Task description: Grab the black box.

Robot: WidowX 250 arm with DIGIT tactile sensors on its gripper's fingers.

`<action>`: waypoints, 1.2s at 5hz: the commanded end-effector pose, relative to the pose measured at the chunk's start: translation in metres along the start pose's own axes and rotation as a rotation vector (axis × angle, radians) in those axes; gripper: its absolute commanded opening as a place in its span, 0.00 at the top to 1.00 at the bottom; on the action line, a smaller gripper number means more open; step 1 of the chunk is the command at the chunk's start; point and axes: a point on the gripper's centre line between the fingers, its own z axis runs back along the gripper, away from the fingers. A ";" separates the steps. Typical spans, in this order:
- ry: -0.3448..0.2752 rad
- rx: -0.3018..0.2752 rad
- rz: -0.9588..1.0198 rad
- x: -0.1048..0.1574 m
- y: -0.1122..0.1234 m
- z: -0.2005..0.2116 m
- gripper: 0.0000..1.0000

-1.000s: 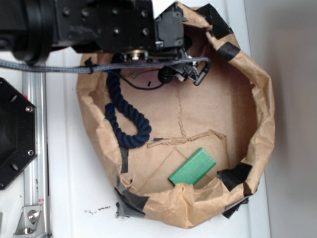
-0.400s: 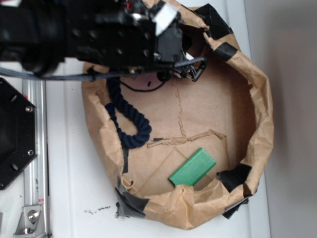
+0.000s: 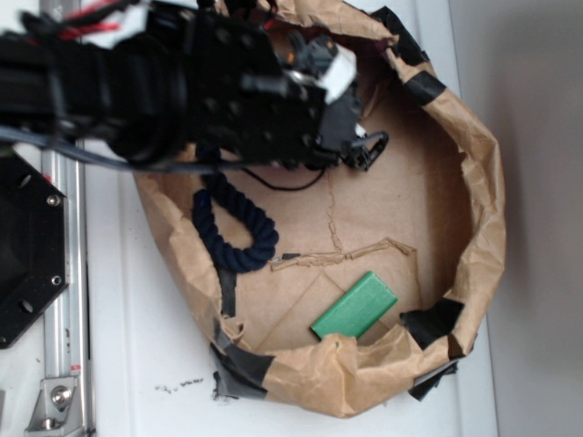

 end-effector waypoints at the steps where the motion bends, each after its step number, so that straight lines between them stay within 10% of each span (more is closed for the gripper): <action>1: 0.030 -0.080 -0.048 0.003 -0.030 0.002 0.00; 2: 0.030 -0.097 -0.066 0.000 -0.036 0.008 0.00; 3: 0.028 -0.104 -0.059 -0.001 -0.035 0.010 0.39; 4: 0.029 -0.109 -0.042 0.002 -0.031 0.010 1.00; 6: -0.001 -0.165 -0.045 0.000 -0.019 0.035 1.00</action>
